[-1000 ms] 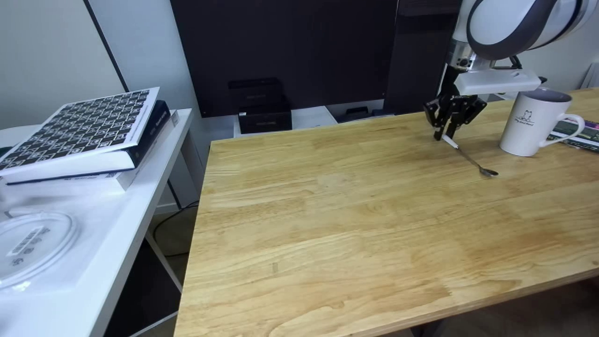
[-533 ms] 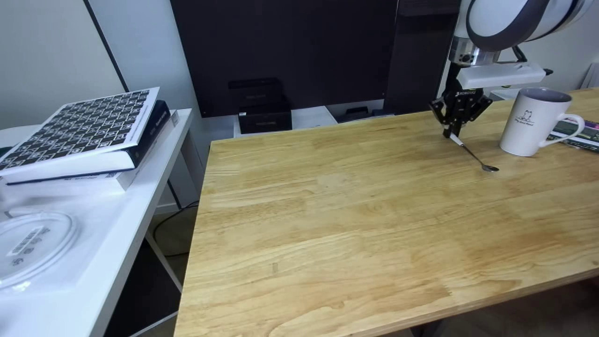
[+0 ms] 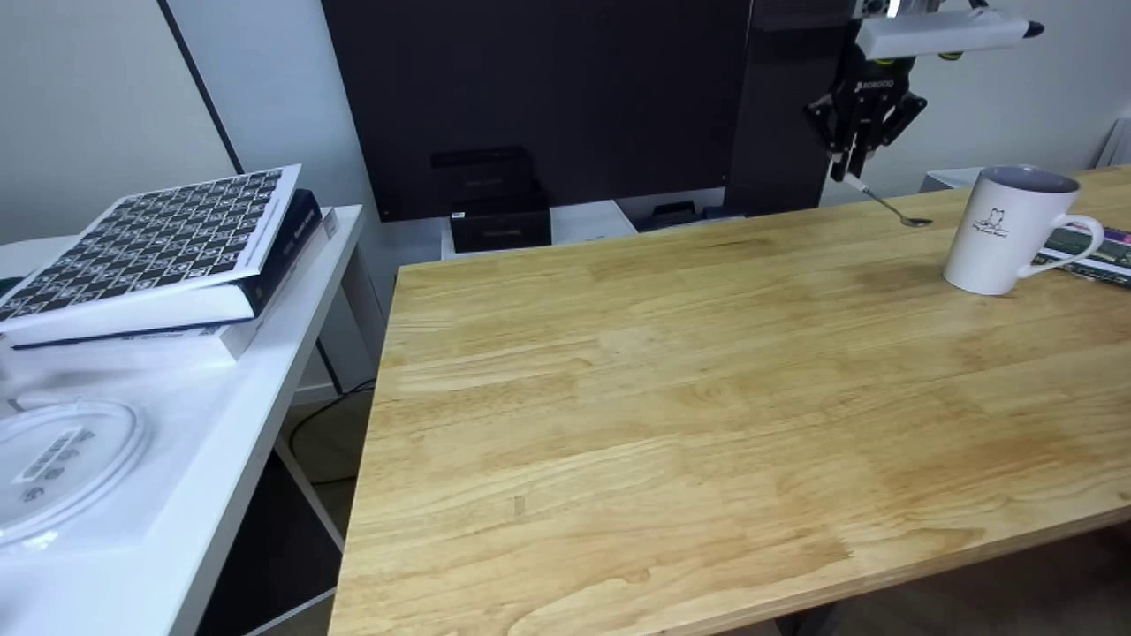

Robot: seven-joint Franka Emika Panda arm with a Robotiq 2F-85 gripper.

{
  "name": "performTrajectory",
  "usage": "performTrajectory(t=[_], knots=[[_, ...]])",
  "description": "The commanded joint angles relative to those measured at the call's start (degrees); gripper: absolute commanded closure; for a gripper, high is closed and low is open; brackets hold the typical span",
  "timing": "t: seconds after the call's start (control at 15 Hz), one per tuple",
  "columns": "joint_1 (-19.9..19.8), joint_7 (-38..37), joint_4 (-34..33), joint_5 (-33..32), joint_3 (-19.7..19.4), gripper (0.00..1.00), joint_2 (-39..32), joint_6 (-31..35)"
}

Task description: Put the spoon inside the white mug on the table

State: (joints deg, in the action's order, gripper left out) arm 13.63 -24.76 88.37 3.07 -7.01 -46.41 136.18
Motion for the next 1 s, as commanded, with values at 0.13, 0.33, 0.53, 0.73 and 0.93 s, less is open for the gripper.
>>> performTrajectory(t=[0.13,0.33,0.53,0.73,0.93], knots=[[-0.1,-1.1,0.8,-5.1,-1.0,0.96,7.9,-4.2],[0.2,-1.5,3.1,-9.2,-2.0,0.96,12.4,-3.7],[0.4,-3.0,8.0,-14.1,-3.6,0.96,17.1,0.2],[1.1,-7.2,15.0,-20.6,-6.0,0.96,21.2,8.5],[4.3,-16.2,22.3,-32.2,-12.0,0.96,23.9,20.3]])
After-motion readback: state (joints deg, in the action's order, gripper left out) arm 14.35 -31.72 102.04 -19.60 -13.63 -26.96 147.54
